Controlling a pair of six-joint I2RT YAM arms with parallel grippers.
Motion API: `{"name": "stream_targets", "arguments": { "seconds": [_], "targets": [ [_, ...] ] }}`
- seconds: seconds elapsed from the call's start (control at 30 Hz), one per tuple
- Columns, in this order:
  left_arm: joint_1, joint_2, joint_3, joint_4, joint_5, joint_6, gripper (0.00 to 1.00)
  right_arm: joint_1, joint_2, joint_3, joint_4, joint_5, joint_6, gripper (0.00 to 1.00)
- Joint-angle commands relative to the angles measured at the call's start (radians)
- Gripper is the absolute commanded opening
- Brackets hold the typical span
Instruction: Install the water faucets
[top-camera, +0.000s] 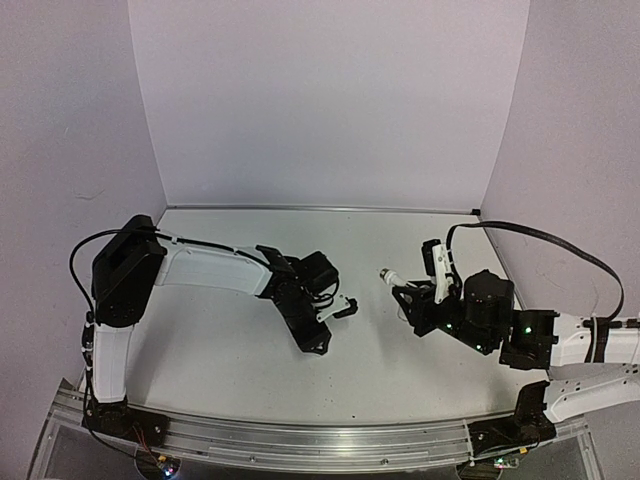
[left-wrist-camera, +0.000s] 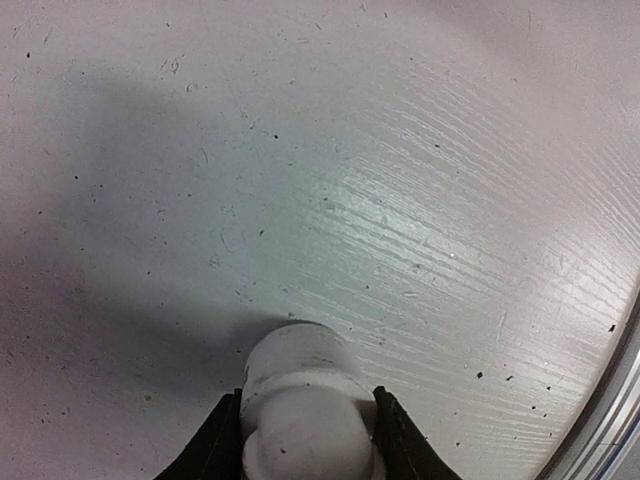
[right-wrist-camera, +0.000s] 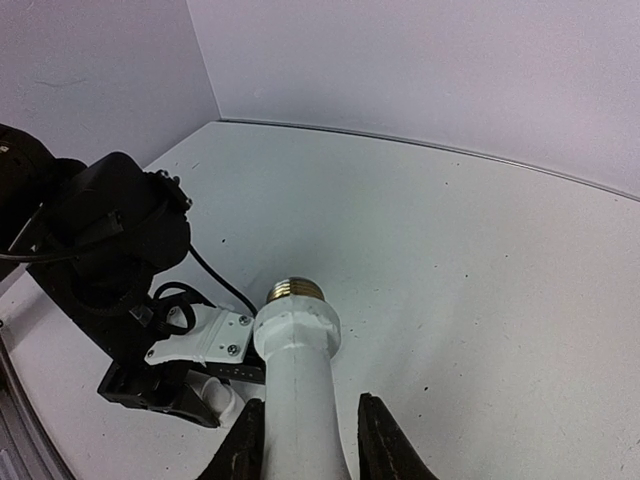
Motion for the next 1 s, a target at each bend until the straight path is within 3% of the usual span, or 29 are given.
{"name": "stream_targets", "arguments": {
  "seconds": [0.0,0.4,0.6,0.77,0.97],
  "targets": [
    [-0.002,-0.060,0.051,0.009,-0.015,-0.033,0.22,0.004,0.024,0.039,0.031,-0.021,-0.032,0.00],
    [0.048,-0.421,-0.144,0.126,0.042,-0.270,0.06,0.004,0.224,0.190,-0.090,-0.001,-0.164,0.00],
    [0.184,-0.670,-0.341,0.351,0.278,-0.543,0.00,0.002,0.219,0.226,-0.096,0.007,-0.192,0.00],
    [0.241,-0.818,-0.437,0.614,0.522,-0.813,0.00,0.003,0.213,0.255,-0.054,-0.138,-0.340,0.00],
    [0.252,-0.847,-0.509,0.929,0.669,-1.187,0.00,0.004,0.211,0.357,-0.006,-0.511,-0.555,0.00]
  ]
}}
